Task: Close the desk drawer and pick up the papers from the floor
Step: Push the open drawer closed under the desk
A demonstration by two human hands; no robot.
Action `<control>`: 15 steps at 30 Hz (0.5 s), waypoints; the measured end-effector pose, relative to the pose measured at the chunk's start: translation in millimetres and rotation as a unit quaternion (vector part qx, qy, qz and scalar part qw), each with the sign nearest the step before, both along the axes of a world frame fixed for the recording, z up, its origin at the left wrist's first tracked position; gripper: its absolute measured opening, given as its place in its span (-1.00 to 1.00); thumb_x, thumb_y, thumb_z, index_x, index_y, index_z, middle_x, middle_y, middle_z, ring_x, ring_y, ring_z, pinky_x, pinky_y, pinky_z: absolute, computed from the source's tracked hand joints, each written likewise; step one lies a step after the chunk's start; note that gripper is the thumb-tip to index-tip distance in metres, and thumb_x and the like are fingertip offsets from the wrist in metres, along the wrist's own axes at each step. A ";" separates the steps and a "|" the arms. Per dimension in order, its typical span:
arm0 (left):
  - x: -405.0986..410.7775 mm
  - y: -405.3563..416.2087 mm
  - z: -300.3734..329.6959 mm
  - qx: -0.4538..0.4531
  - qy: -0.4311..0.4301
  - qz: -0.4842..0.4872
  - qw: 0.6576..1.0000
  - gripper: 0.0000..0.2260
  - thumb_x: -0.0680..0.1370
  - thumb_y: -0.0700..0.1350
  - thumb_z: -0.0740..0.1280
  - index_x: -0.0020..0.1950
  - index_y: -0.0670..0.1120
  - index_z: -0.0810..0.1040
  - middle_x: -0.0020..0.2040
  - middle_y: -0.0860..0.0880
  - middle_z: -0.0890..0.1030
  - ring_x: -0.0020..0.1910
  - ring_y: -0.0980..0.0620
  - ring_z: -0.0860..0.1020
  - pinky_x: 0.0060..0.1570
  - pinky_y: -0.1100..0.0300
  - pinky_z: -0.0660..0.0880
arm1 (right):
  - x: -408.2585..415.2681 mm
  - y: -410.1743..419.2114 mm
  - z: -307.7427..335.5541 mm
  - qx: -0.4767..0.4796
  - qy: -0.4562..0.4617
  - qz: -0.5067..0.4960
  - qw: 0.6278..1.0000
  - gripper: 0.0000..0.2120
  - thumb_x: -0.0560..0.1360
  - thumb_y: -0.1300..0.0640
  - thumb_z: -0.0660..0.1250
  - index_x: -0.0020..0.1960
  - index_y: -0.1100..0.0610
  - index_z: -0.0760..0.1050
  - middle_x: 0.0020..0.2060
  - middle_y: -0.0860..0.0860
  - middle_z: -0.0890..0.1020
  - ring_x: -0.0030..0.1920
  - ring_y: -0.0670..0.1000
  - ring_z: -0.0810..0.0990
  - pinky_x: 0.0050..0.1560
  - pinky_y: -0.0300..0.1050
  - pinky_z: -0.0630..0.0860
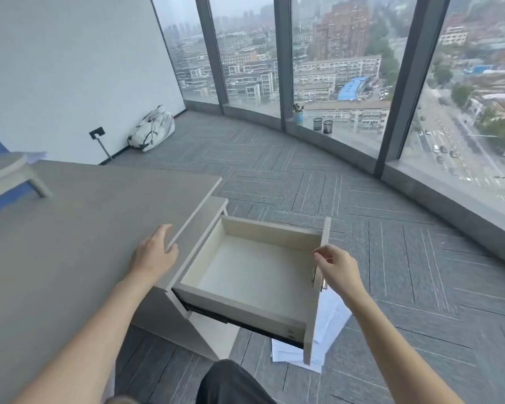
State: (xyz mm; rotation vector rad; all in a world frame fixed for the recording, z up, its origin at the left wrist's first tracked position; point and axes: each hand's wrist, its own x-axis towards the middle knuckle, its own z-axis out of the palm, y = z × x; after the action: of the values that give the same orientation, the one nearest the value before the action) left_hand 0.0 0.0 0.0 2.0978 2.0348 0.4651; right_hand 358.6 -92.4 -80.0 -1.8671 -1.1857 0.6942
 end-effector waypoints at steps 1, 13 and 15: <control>-1.0 4.3 -0.8 0.005 0.001 -0.002 1.000 -0.56 0.56 -0.17 0.30 0.44 -0.15 0.37 0.41 -0.17 0.51 0.33 -0.25 0.49 0.25 -0.03 0.40 | 3.5 1.0 -4.8 -0.002 -0.006 -0.020 1.000 -0.83 0.55 0.17 0.31 0.05 0.15 0.66 -0.07 0.06 0.72 -0.01 0.05 0.66 0.03 -0.09 0.52; -26.2 53.1 -28.7 -0.025 0.063 -0.074 0.995 -0.44 0.60 -0.17 0.28 0.56 -0.19 0.19 0.60 -0.16 0.17 0.60 -0.10 0.08 0.56 0.05 -0.01 | 24.0 15.4 -51.8 -0.244 0.109 0.011 0.964 -0.73 0.46 0.30 0.13 -0.05 0.25 0.61 -0.26 0.12 0.69 -0.36 0.04 0.69 -0.34 -0.11 0.67; -26.2 59.2 -31.0 -0.027 0.073 -0.072 0.994 -0.41 0.60 -0.15 0.28 0.58 -0.17 0.15 0.61 -0.15 0.12 0.61 -0.10 0.04 0.56 0.04 -0.07 | 24.6 13.3 -49.9 -0.282 0.130 0.037 0.950 -0.77 0.50 0.23 0.14 -0.14 0.26 0.55 -0.35 0.11 0.66 -0.46 0.03 0.65 -0.44 -0.17 0.60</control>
State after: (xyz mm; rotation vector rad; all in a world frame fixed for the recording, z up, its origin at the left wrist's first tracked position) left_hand -26.2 59.2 -31.0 2.2860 1.9271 0.2387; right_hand 383.1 -79.1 -129.9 -2.1016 -0.9460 1.3918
